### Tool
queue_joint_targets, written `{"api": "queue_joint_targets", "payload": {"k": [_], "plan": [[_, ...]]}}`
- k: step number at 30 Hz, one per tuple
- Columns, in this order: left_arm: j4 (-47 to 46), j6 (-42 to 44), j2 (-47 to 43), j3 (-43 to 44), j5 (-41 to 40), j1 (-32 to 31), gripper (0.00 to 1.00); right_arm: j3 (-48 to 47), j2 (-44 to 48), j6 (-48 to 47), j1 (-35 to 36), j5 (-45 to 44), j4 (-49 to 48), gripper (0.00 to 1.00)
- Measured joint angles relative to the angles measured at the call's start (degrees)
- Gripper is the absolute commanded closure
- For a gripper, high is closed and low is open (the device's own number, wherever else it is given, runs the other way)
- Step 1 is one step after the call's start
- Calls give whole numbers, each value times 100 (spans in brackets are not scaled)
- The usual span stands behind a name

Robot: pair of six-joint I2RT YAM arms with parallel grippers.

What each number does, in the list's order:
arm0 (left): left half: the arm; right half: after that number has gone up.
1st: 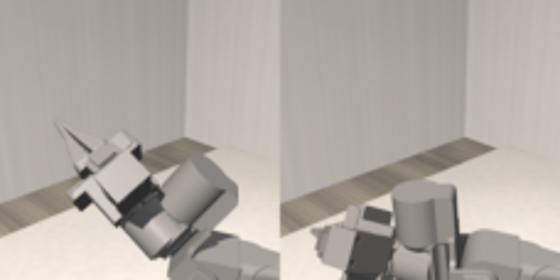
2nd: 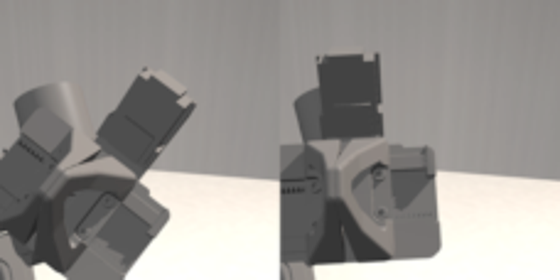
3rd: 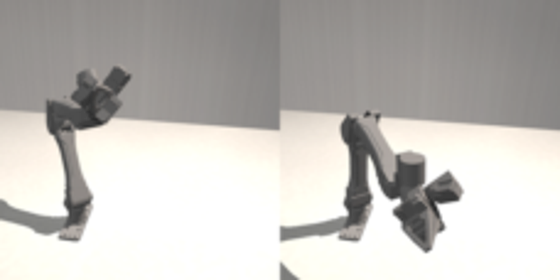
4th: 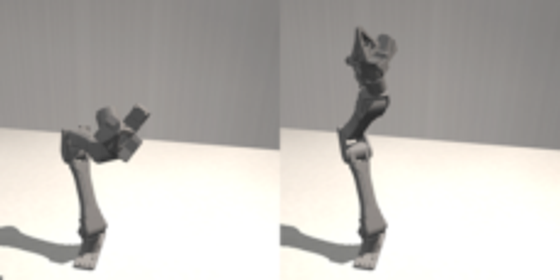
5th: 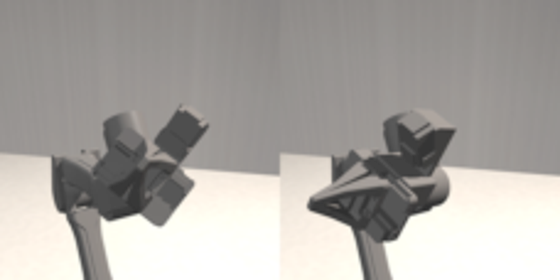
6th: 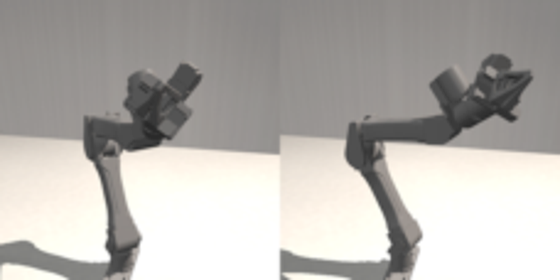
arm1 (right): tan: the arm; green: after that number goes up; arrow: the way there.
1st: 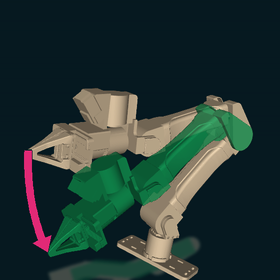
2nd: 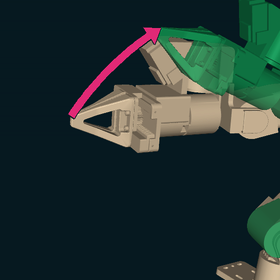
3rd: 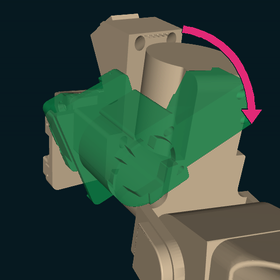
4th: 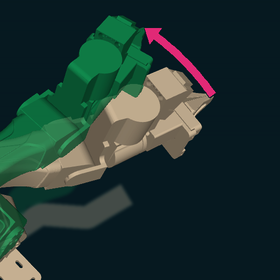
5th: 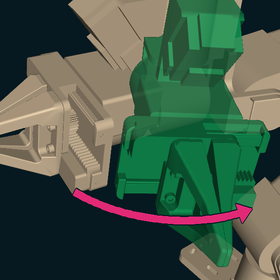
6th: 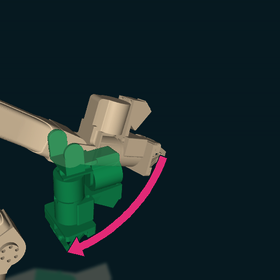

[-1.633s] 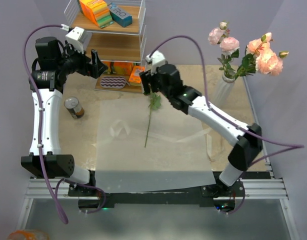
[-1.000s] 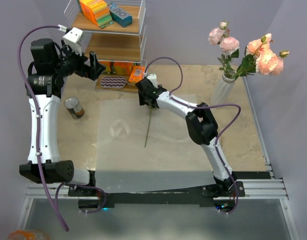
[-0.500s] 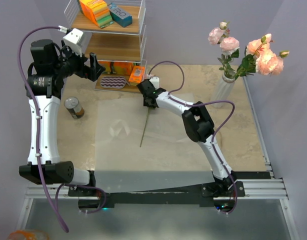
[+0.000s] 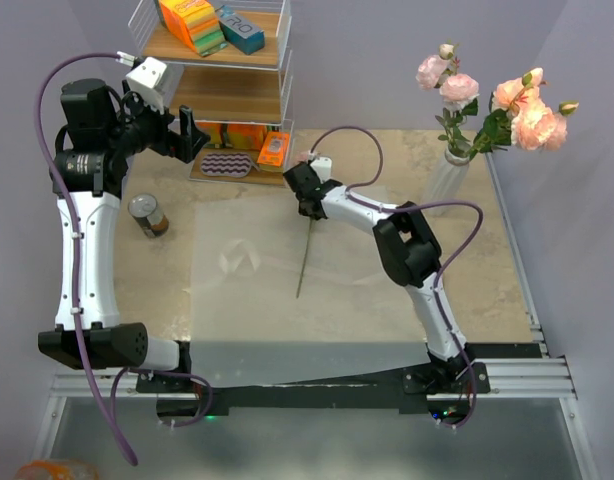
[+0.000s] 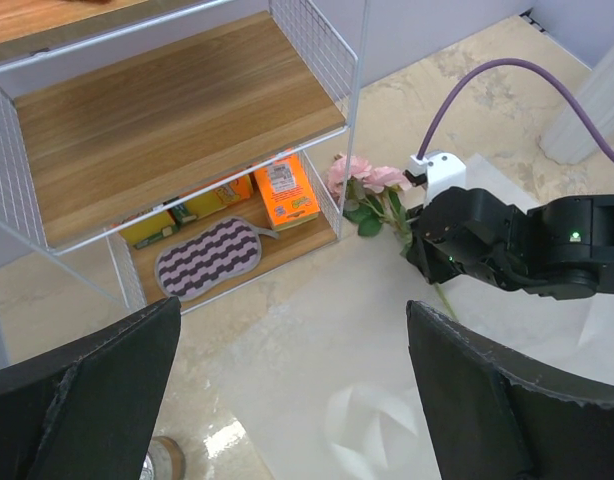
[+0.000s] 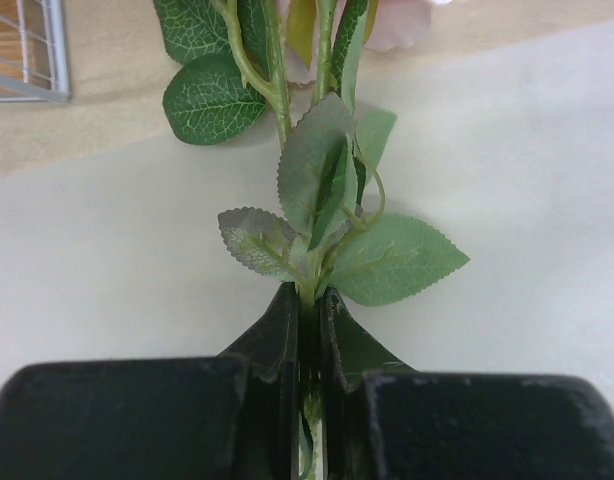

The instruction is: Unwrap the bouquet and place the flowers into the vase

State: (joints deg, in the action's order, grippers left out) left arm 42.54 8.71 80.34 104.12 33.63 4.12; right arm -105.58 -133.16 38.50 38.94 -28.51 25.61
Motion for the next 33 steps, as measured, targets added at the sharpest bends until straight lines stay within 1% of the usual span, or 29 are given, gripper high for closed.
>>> {"api": "queue_joint_targets", "payload": {"k": [3,7,11,12,13,16,19,21,24,26,29,33], "plan": [[0,9,-11,0,2,0,1,339,321,11,-24,-122,-68,100],[7,13,-15,0,7,0,1,831,1023,-52,-35,-269,-302,100],[42,42,-24,-11,9,0,1,1272,2017,-431,-33,-378,-925,100],[42,48,-39,-28,9,0,1,1460,2433,-695,-31,-380,-1300,100],[42,50,-50,-48,9,0,1,1519,2612,-815,-26,-391,-1434,100],[42,50,-74,-94,50,0,1,2142,3648,-1635,-7,-350,-2629,100],[39,50,-74,-114,96,0,1,2090,4360,-2583,2,-361,-3429,100],[39,50,-76,-136,125,0,1,1751,4577,-3180,4,-439,-3746,100],[37,50,-74,-162,155,0,1,890,4699,-4146,-48,-680,-3976,100],[28,50,-76,-186,186,7,1,549,4848,-4815,-162,-859,-4256,100],[-48,46,-90,-291,229,11,1,623,5178,-5720,-372,-1143,-4894,100],[-120,37,-66,-372,302,28,1,1241,5633,-6721,-710,-1283,-6030,100]]}}
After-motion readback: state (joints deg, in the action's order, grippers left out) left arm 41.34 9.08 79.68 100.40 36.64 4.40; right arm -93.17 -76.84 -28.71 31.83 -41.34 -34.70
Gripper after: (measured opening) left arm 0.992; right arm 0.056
